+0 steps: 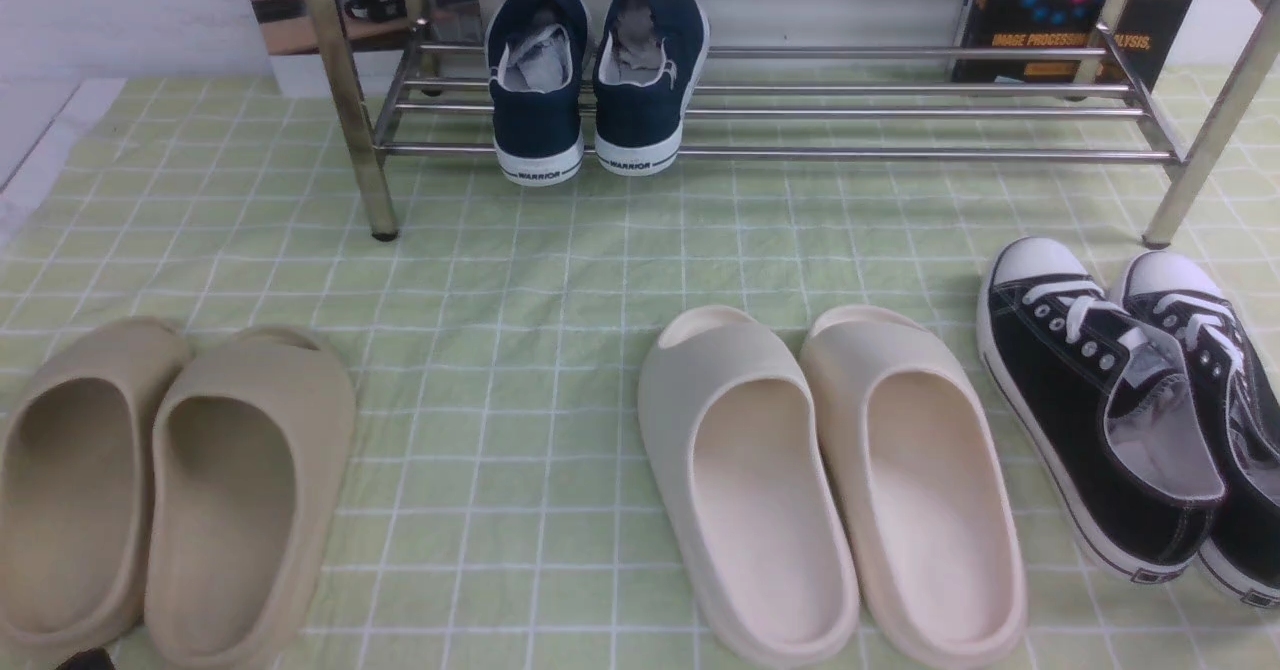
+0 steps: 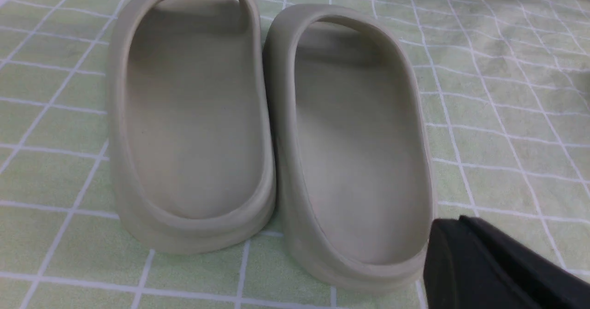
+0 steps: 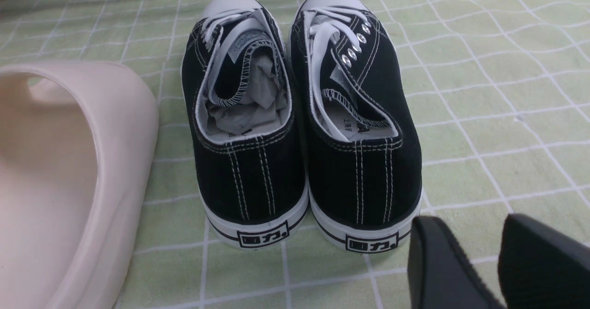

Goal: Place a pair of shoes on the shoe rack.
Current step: Use the right arm to grab the shoe closest to it

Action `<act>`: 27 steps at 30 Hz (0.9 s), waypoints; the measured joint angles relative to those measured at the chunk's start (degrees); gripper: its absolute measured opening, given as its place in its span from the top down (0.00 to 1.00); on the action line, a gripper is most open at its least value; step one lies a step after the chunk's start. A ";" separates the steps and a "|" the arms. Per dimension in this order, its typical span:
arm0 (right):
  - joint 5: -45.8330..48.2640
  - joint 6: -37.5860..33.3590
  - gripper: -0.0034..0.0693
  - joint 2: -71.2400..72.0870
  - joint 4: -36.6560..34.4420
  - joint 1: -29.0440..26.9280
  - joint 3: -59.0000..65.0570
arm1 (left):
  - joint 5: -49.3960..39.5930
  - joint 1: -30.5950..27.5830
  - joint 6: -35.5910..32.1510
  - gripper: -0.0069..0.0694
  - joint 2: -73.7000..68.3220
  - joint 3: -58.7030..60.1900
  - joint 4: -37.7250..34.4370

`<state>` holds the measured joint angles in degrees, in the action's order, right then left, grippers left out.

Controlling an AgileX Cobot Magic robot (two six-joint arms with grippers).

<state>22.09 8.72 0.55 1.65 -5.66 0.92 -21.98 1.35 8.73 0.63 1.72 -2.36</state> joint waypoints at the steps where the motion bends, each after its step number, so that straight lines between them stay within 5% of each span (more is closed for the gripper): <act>1: 0.00 0.00 0.62 0.00 0.08 0.00 0.00 | 0.00 0.00 0.00 0.90 0.00 0.00 0.00; 22: 0.00 0.00 0.62 0.00 -0.13 0.00 0.00 | 0.00 0.00 0.00 0.88 0.00 0.00 0.00; 27: -0.10 0.00 0.62 0.00 -7.80 0.00 0.00 | 0.00 0.00 0.00 0.88 0.00 0.00 0.00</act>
<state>21.98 8.72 0.55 -6.15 -5.66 0.92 -21.98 1.35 8.73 0.63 1.72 -2.36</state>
